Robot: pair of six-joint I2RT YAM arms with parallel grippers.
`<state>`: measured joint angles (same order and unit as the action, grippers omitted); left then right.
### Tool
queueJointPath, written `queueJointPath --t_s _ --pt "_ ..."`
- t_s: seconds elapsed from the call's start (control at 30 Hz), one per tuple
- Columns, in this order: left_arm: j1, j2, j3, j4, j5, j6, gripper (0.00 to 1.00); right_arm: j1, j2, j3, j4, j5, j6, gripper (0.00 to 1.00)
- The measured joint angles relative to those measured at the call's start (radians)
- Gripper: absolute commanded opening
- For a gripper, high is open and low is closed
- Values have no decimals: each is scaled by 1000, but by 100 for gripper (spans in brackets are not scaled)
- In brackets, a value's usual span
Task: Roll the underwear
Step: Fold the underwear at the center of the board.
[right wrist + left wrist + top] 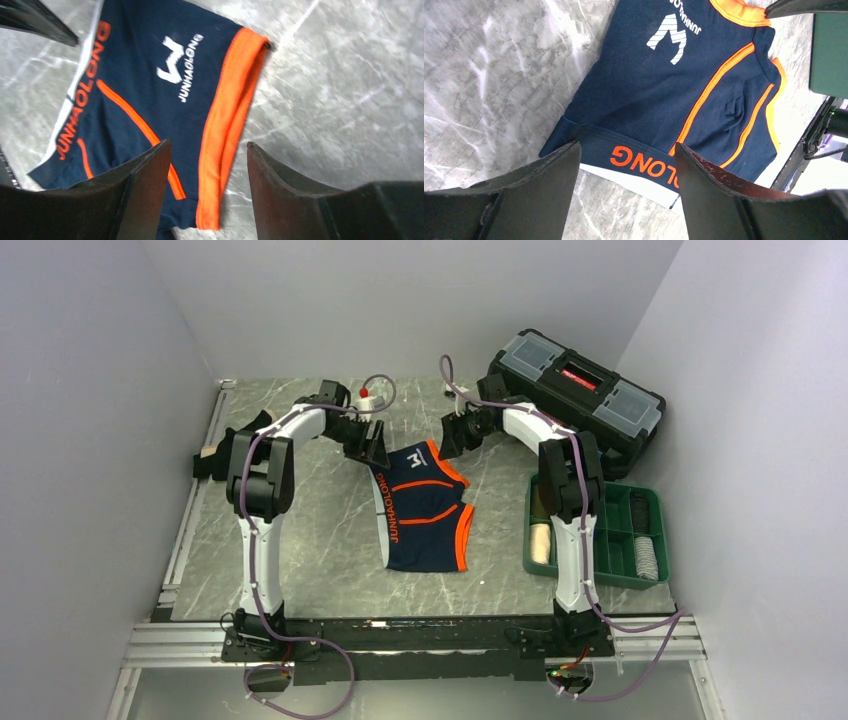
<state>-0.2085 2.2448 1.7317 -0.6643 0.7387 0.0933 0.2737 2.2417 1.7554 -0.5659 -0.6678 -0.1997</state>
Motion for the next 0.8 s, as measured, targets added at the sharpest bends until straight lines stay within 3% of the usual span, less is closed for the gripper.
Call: queueJointPath --t_s 0.33,0.53,0.8 --pt "26 -111 -120 -3 102 71 76 2 28 80 65 -179 99 59" --pt "23 -218 -218 14 190 106 76 9 111 137 89 -230 141 59" --pt "-33 -234 -346 15 260 137 75 18 188 154 82 -252 167 58"
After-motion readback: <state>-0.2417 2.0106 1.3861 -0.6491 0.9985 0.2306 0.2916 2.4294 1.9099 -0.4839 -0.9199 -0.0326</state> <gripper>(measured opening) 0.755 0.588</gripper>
